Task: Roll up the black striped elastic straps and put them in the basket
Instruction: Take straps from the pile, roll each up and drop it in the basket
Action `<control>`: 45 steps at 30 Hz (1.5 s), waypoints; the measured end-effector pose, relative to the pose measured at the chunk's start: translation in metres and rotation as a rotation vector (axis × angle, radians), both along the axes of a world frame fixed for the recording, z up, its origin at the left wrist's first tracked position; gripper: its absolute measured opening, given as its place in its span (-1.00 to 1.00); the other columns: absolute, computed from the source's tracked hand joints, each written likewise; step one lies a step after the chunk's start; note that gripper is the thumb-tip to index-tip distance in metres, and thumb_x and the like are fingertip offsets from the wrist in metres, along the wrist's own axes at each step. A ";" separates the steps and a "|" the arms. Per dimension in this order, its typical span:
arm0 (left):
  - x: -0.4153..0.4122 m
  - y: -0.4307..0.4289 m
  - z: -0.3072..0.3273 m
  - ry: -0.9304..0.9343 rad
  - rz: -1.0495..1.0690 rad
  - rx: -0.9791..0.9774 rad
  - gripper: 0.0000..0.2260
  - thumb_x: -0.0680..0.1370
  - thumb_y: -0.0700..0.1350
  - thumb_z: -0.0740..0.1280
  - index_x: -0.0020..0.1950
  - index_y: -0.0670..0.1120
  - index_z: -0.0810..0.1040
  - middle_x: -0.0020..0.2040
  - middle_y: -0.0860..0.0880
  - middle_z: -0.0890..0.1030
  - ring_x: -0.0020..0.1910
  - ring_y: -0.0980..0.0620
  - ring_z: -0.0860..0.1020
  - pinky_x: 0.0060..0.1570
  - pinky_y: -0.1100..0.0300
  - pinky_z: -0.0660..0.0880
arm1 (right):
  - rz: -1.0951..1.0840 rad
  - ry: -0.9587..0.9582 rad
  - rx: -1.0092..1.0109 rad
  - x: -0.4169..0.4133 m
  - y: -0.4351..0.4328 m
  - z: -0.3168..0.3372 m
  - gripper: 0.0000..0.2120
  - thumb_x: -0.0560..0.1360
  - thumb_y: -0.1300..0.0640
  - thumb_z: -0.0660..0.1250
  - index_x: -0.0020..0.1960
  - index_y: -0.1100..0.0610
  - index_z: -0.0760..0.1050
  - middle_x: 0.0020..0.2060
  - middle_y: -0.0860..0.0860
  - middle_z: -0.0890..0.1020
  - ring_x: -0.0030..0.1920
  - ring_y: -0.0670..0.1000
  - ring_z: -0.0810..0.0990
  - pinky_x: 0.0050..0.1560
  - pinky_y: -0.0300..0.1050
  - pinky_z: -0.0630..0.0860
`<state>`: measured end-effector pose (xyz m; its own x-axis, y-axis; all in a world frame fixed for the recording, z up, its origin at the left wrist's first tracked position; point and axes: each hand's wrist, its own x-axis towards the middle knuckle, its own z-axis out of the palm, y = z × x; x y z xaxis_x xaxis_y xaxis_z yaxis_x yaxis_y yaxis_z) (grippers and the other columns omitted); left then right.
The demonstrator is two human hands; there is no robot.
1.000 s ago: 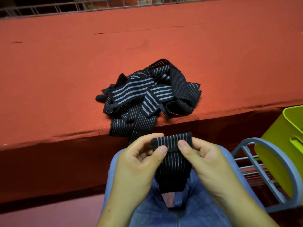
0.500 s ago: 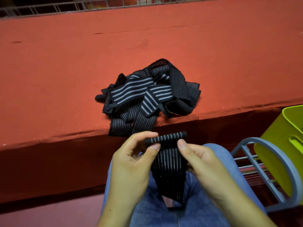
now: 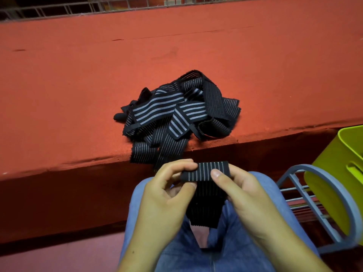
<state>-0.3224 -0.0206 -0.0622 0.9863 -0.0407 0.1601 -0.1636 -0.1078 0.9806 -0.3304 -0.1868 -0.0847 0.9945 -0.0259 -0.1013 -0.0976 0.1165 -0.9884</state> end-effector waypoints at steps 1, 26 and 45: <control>-0.002 -0.001 0.002 0.023 -0.028 -0.017 -0.63 0.50 -0.51 0.36 0.12 -0.08 0.67 0.08 0.09 0.72 0.03 0.20 0.68 -0.02 0.42 0.53 | 0.001 0.005 0.004 0.000 -0.001 0.000 -0.80 0.68 0.14 0.30 0.19 0.12 0.68 0.06 0.16 0.76 0.17 0.20 0.72 0.23 0.15 0.62; -0.001 0.000 -0.004 0.037 -0.023 -0.067 -0.85 0.55 -0.28 0.44 0.08 -0.09 0.70 -0.07 0.00 0.75 -0.07 0.08 0.71 -0.05 0.34 0.58 | 0.044 -0.134 -0.032 0.000 -0.003 -0.005 -0.78 0.59 0.00 0.34 0.14 0.03 0.70 0.04 0.11 0.77 0.11 0.13 0.75 0.23 0.23 0.64; -0.002 -0.001 -0.004 0.026 0.033 -0.068 -0.81 0.56 -0.27 0.45 0.09 0.00 0.67 -0.03 0.05 0.74 -0.02 0.09 0.69 -0.01 0.31 0.59 | 0.102 0.043 -0.002 0.000 -0.004 -0.011 -0.70 0.51 -0.09 0.43 0.09 0.11 0.72 -0.01 0.16 0.78 0.07 0.20 0.76 0.12 0.14 0.67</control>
